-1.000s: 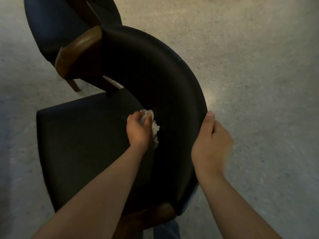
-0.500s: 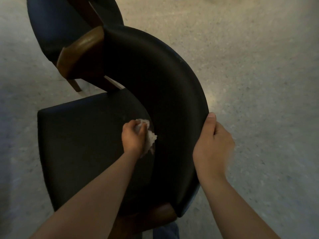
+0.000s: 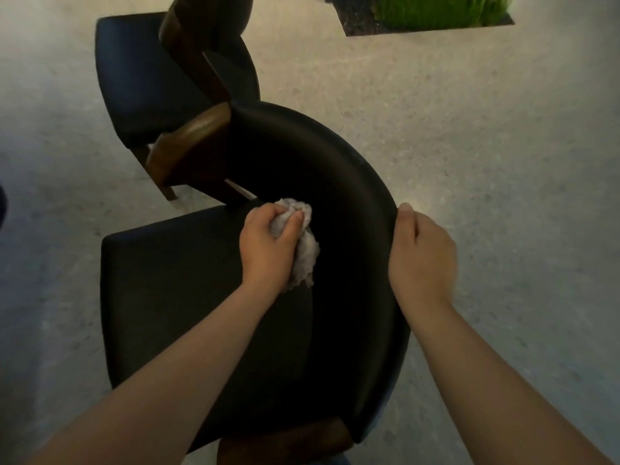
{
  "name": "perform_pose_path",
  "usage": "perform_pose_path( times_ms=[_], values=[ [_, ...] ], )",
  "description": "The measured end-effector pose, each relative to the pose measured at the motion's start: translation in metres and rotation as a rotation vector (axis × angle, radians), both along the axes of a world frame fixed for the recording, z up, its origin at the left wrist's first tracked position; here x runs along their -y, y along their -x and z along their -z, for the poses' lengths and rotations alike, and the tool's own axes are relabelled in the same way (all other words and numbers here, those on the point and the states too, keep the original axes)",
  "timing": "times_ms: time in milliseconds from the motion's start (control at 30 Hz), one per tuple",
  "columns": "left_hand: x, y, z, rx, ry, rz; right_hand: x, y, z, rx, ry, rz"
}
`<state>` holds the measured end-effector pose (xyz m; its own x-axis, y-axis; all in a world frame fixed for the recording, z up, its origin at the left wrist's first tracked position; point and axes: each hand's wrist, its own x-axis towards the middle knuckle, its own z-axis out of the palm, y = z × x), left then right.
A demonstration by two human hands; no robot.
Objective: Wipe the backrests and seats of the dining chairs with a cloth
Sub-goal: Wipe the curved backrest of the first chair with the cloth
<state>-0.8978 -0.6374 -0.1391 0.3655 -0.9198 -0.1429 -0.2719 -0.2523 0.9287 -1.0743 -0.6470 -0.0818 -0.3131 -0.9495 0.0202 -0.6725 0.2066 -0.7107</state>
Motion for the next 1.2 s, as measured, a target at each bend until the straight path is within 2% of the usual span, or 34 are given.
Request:
perform_pose_path(
  times_ms=[133, 433, 633, 767, 933, 1067, 1200],
  values=[
    [0.015, 0.009, -0.019, -0.01, 0.068, -0.021, 0.001, -0.004, 0.011, -0.082, 0.01, 0.052],
    [0.062, 0.051, -0.056, 0.042, 0.186, -0.08, 0.0, -0.003, 0.014, -0.128, 0.013, 0.055],
    [0.085, 0.077, -0.047, 0.305, 0.139, -0.122, 0.001, -0.003, 0.013, -0.108, 0.012, 0.044],
    [0.082, 0.074, -0.04, 0.229, 0.181, -0.161, 0.001, -0.004, 0.013, -0.119, 0.016, 0.044],
    [0.06, 0.068, -0.027, 0.001, 0.139, -0.233, 0.001, -0.003, 0.015, -0.093, 0.004, 0.044],
    [0.054, 0.061, -0.029, -0.018, 0.198, -0.21, 0.001, -0.004, 0.013, -0.104, 0.014, 0.045],
    [0.069, 0.061, -0.038, 0.075, 0.246, -0.096, 0.001, -0.003, 0.015, -0.112, 0.018, 0.052]
  ],
)
